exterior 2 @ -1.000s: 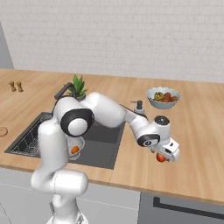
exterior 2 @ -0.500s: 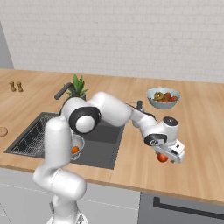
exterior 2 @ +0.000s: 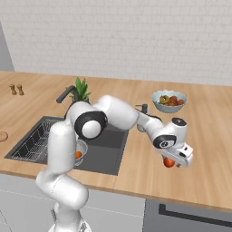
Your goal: Put the colander in the sink, put the tangerine, peach, apple in the colander, and turn on the sink faucet and pour water over the colander.
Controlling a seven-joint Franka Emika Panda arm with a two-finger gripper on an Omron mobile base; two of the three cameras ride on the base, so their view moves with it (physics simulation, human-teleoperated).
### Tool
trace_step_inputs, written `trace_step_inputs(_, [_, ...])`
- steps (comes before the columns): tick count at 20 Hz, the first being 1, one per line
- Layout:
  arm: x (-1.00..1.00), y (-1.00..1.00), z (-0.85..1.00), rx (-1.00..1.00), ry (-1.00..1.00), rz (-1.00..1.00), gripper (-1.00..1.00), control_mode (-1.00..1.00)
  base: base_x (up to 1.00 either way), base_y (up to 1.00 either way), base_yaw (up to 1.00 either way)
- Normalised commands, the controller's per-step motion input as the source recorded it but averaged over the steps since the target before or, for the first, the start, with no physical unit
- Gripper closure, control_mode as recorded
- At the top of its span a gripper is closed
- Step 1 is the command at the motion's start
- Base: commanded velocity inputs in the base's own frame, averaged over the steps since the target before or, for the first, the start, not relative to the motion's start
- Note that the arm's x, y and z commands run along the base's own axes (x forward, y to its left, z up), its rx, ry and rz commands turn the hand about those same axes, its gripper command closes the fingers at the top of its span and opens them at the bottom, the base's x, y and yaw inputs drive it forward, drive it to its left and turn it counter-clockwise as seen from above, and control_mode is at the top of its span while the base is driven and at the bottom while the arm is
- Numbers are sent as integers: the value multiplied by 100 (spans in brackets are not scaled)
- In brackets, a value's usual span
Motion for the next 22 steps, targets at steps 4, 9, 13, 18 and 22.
trace_step_inputs(4, [-5, 44, -1, 0, 14, 0, 100, -100, 0, 0, 0])
trace_step_inputs(9, [-38, 44, -4, 0, 6, 0, 100, -100, 0, 0, 0])
trace_step_inputs(13, [-75, 40, 4, 0, 0, 0, 100, -100, 0, 0, 0])
trace_step_inputs(18, [-62, 55, 21, 0, -9, 0, 100, -100, 0, 0, 0])
trace_step_inputs(22, [-4, 54, 54, 0, -20, 0, 100, -100, 0, 0, 0])
